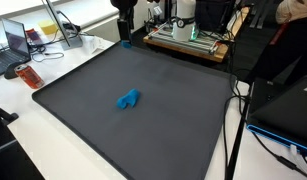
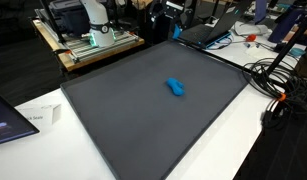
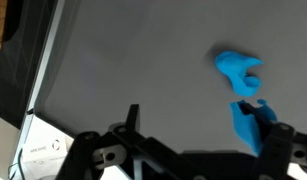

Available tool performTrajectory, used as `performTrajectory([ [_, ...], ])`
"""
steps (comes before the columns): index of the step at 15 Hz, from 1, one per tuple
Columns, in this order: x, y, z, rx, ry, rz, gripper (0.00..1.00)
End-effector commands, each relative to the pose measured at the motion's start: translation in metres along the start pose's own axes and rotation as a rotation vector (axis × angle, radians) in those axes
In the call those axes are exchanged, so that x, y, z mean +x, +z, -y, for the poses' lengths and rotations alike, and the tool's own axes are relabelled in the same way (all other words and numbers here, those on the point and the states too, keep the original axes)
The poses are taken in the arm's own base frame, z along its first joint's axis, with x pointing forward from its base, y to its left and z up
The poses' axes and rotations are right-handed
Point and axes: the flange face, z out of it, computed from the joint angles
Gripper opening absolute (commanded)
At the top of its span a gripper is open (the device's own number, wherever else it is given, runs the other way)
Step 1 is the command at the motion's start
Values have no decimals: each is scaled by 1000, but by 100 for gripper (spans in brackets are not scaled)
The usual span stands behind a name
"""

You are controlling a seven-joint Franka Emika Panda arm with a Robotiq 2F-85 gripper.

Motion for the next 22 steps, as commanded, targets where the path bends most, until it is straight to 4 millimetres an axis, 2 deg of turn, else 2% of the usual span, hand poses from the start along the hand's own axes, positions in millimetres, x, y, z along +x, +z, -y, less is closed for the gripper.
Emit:
performTrajectory([
  [1, 5, -6, 6, 22, -169, 55, 100],
  [2, 5, -6, 9, 54, -221, 58, 100],
  [3, 1, -3, 4, 15, -140, 27, 100],
  [9, 2, -4, 7, 29, -209, 37, 100],
  [15, 14, -17, 36, 123, -488, 56, 100],
  [22, 25, -10, 83, 162, -656, 168, 100],
])
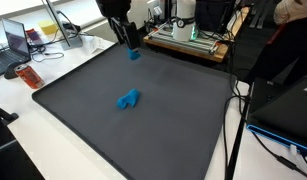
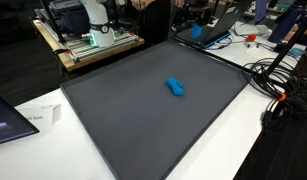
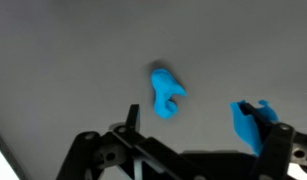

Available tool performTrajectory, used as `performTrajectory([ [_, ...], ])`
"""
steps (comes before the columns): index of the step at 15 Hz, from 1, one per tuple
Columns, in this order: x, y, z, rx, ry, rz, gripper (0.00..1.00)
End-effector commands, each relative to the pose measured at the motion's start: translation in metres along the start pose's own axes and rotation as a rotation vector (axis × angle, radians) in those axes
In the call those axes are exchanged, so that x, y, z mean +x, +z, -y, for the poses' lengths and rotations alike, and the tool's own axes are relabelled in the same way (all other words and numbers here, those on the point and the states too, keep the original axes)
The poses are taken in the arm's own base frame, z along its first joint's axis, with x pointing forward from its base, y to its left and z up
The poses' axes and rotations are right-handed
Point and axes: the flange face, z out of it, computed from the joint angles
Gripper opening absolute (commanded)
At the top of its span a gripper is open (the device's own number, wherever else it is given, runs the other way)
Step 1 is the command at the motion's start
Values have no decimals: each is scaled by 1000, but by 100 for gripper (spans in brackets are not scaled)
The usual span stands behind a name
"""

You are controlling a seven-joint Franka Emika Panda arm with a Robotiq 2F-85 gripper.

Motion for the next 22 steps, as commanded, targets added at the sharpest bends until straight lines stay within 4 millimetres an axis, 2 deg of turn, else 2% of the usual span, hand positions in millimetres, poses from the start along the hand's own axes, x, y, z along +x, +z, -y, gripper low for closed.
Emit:
performTrajectory([
  [1, 24, 4, 14, 24, -59, 73, 100],
  [6, 45, 14, 25, 45, -96, 145, 100],
  [13, 79, 42, 36, 35, -53, 203, 100],
  [18, 105, 74, 35, 46, -14, 213, 100],
  [22, 120, 97, 25, 59, -19, 253, 100],
])
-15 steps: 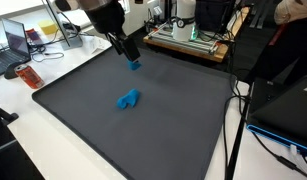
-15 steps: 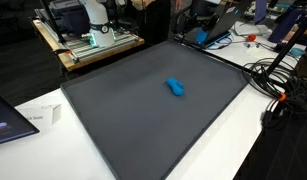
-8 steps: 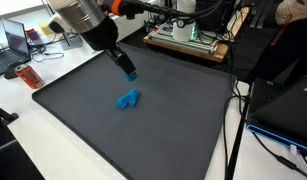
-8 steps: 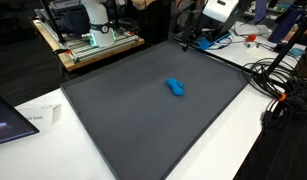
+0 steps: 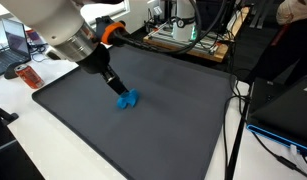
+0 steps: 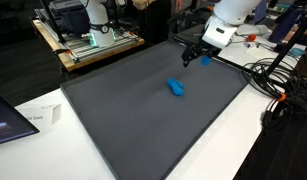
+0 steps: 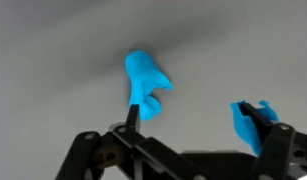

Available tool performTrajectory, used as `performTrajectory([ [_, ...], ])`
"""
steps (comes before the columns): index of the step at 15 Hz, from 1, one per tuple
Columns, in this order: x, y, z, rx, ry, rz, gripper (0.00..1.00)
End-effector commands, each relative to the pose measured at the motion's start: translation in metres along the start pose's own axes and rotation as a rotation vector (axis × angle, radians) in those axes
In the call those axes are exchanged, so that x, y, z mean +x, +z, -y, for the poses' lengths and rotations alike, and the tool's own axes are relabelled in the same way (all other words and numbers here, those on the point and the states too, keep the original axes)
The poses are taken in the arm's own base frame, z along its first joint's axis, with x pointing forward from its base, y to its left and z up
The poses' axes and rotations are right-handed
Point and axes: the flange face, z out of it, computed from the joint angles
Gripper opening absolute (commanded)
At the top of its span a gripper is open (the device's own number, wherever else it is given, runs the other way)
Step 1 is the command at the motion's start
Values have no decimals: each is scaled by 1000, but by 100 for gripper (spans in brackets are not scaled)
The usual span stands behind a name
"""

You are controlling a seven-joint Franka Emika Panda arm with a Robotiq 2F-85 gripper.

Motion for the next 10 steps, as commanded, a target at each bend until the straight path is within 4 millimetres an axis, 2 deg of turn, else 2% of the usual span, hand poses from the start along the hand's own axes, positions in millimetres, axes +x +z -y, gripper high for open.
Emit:
performTrajectory([
  [1, 18, 9, -11, 45, -7, 59, 100],
  [4, 27, 17, -25, 91, -6, 125, 100],
  [10, 47, 19, -53, 179, -7, 144, 100],
])
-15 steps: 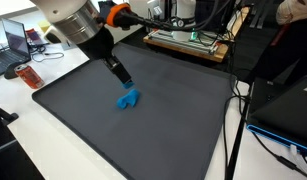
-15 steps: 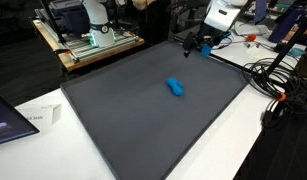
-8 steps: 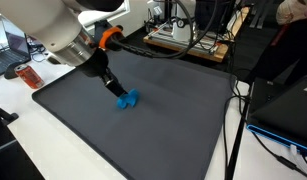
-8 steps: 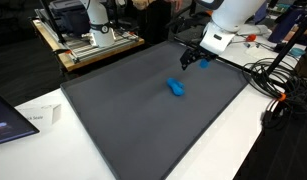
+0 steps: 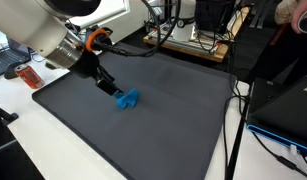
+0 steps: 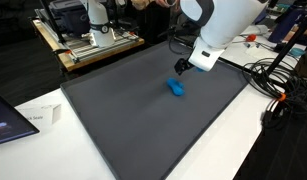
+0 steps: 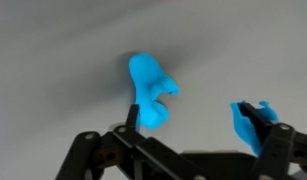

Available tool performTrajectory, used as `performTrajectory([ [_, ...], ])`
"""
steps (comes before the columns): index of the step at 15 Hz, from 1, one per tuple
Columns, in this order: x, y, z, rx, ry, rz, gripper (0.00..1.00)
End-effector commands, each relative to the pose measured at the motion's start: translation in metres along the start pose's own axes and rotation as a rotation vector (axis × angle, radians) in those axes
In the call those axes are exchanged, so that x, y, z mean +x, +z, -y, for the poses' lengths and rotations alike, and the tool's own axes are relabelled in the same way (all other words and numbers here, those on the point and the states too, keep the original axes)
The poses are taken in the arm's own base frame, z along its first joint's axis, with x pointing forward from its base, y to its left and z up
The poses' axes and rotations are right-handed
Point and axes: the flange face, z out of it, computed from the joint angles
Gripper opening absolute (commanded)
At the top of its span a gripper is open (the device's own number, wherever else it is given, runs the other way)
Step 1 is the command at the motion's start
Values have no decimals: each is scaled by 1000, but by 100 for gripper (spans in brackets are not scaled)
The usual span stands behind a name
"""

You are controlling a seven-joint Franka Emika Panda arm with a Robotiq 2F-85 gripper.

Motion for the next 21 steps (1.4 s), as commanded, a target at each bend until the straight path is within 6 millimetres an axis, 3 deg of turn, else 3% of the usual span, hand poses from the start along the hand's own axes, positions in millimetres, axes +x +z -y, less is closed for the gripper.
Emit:
performTrajectory([
  [1, 12, -7, -14, 71, -20, 13, 100],
  [16, 45, -1, -79, 341, -100, 25, 100],
  [21, 40, 6, -92, 321, -178, 23, 100],
])
